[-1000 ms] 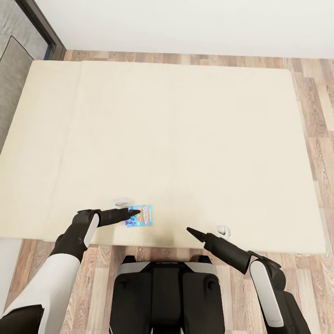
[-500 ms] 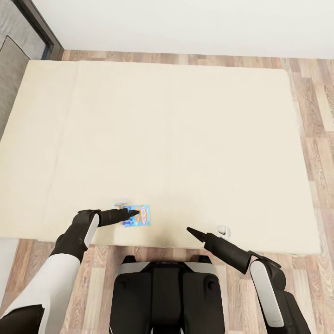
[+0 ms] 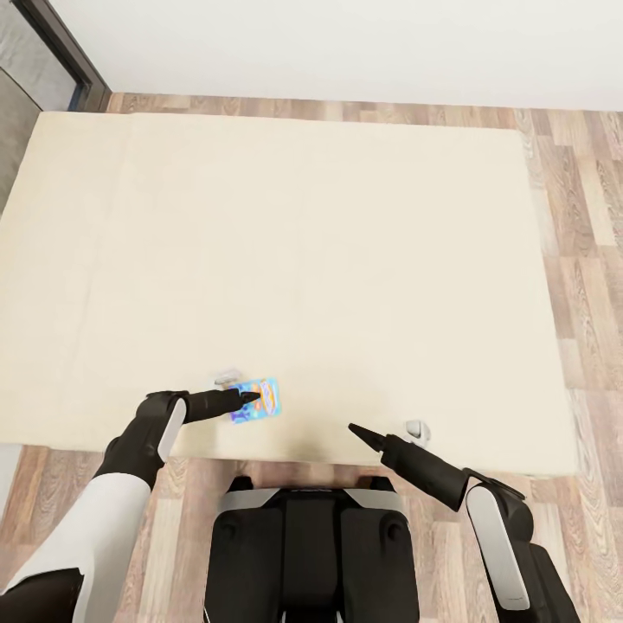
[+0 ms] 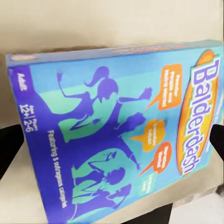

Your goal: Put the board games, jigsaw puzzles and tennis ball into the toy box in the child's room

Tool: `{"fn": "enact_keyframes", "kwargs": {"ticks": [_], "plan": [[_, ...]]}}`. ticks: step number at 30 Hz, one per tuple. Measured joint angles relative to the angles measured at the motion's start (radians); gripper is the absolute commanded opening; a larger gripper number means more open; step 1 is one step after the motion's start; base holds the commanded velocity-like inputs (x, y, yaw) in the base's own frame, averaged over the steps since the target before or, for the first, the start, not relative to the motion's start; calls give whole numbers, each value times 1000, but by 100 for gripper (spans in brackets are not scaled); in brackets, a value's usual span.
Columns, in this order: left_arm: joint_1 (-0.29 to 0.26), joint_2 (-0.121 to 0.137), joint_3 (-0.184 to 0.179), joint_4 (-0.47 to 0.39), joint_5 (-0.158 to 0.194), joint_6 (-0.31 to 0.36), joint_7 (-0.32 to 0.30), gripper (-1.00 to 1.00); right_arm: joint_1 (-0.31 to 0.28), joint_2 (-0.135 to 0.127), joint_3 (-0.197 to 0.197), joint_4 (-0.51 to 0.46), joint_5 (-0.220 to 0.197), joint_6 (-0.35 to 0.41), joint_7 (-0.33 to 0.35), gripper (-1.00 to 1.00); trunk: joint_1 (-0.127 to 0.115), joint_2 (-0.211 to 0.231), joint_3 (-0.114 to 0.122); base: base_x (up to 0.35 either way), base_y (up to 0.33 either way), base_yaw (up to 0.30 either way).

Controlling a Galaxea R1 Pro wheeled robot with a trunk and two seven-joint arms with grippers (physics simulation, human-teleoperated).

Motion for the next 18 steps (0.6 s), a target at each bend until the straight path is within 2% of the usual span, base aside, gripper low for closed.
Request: {"fn": "enact_keyframes", "kwargs": {"ticks": [9, 18], "plan": [[0, -2, 1, 0, -1, 0, 0, 100, 0, -1, -1, 0, -3, 0, 1, 100, 0, 0, 0, 0, -277, 0], [0, -2, 2, -1, -5, -1, 0, 100, 0, -1, -2, 0, -4, 0, 2, 100, 0, 0, 0, 0, -72, 0]]}}
